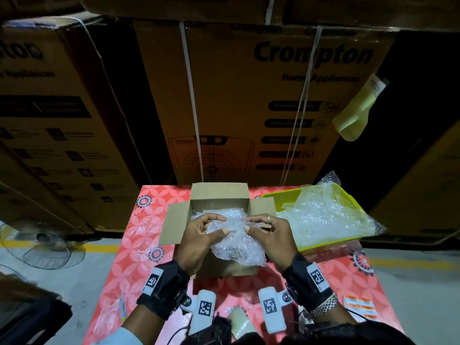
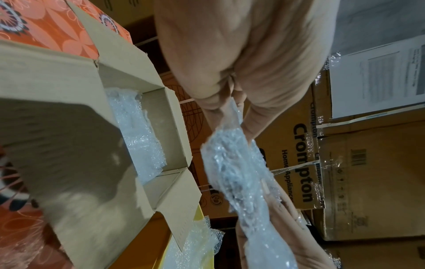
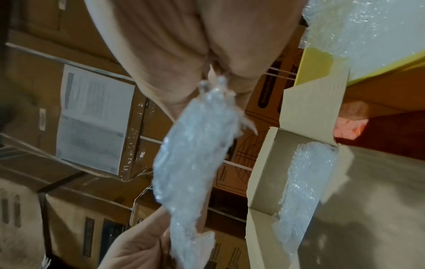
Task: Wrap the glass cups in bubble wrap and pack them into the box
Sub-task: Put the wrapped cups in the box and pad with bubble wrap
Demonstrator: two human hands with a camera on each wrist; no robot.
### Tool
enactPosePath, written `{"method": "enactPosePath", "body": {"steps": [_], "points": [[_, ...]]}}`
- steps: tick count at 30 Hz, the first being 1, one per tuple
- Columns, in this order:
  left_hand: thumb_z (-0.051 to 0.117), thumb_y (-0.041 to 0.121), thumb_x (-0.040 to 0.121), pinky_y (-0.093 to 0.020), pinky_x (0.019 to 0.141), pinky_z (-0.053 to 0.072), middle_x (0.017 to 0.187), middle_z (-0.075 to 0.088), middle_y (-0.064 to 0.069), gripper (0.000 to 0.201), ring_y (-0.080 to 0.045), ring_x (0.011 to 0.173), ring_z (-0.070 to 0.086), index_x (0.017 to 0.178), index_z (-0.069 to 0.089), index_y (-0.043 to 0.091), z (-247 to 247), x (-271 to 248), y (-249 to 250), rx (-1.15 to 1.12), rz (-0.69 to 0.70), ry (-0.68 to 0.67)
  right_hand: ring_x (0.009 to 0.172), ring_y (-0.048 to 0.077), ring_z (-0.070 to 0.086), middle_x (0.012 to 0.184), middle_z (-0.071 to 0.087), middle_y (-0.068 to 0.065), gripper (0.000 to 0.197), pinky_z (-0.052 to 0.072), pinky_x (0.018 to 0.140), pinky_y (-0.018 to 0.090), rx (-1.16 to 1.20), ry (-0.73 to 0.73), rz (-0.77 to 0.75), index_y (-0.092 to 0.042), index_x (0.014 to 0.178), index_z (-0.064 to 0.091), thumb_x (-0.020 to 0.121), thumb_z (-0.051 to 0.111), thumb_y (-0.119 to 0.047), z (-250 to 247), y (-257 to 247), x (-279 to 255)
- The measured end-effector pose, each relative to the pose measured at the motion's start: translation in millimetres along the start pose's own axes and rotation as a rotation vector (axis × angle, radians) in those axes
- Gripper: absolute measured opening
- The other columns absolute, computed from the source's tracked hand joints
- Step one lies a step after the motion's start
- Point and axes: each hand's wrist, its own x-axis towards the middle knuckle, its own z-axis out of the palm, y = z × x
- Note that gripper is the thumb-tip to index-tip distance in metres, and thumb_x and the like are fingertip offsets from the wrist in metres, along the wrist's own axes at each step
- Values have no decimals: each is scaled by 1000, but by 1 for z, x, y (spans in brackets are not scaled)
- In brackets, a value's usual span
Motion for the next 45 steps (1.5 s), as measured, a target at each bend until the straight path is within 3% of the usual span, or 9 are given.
{"method": "enactPosePath", "body": {"steps": [4, 10, 13, 17, 23, 26, 32, 37, 45], "points": [[76, 0, 88, -27, 67, 56, 104, 75, -13, 16, -24, 86, 72, 103, 74, 6, 9, -3, -2, 3, 4, 44, 97, 20, 69, 97, 73, 4, 32, 57, 90, 33, -25, -40, -84, -20, 95, 84, 86, 72, 9, -7, -8, -3], [58, -13, 94, -30, 63, 60, 95, 75, -19, 21, -26, 79, 73, 106, 73, -6, 20, -7, 2, -161, -75, 76, 96, 23, 66, 93, 71, 6, 38, 55, 89, 36, -15, -63, -90, -18, 87, 84, 85, 63, 14, -16, -8, -6], [54, -3, 97, -35, 66, 62, 100, 75, -23, 22, -34, 87, 73, 110, 71, -9, 21, -10, 5, -235, -98, 49, 97, 24, 67, 94, 71, 7, 24, 55, 89, 35, 22, -61, -90, -15, 86, 84, 88, 71, 5, -20, -11, -6], [78, 13, 83, -34, 83, 55, 98, 74, -14, 27, -29, 95, 70, 102, 71, -5, 23, -13, 0, -178, -80, 59, 92, 23, 69, 92, 72, 5, 8, 57, 84, 37, -37, -53, -119, -16, 79, 83, 82, 84, -8, -21, -7, -8], [80, 4, 84, -19, 67, 55, 100, 78, -19, 30, -24, 89, 74, 112, 70, -2, 32, -14, -4, -93, -167, 149, 107, 8, 70, 107, 77, -4, 45, 52, 98, 24, -75, -43, -68, -14, 119, 74, 77, 88, -7, -25, -1, -11], [82, 10, 83, -21, 73, 57, 106, 77, -19, 31, -22, 92, 73, 108, 72, -6, 34, -16, -2, -64, -209, 148, 110, 1, 66, 113, 74, -9, 44, 50, 98, 17, -196, -15, -68, -17, 116, 75, 75, 90, -11, -29, 1, -12], [77, 8, 89, -28, 56, 56, 86, 72, -16, 11, -21, 64, 68, 88, 68, 2, 33, -24, 6, -94, -278, 83, 87, 11, 71, 88, 75, -6, 20, 56, 82, 26, -229, -31, -47, -20, 80, 75, 74, 89, -7, -32, 2, -14], [72, -5, 90, -31, 53, 57, 90, 69, -17, 16, -27, 66, 66, 102, 67, 4, 29, -29, 2, -85, -214, 96, 95, 10, 68, 91, 74, -6, 20, 52, 92, 32, -253, -77, -79, -23, 82, 71, 79, 84, -8, -28, 6, -19], [61, -18, 91, -28, 52, 57, 89, 71, -4, 19, -24, 60, 67, 90, 70, -2, 24, -35, 5, -94, -126, 106, 94, 21, 70, 95, 76, 0, 23, 57, 88, 33, -55, -86, -50, -23, 84, 84, 79, 84, -1, -24, 1, -29]]}}
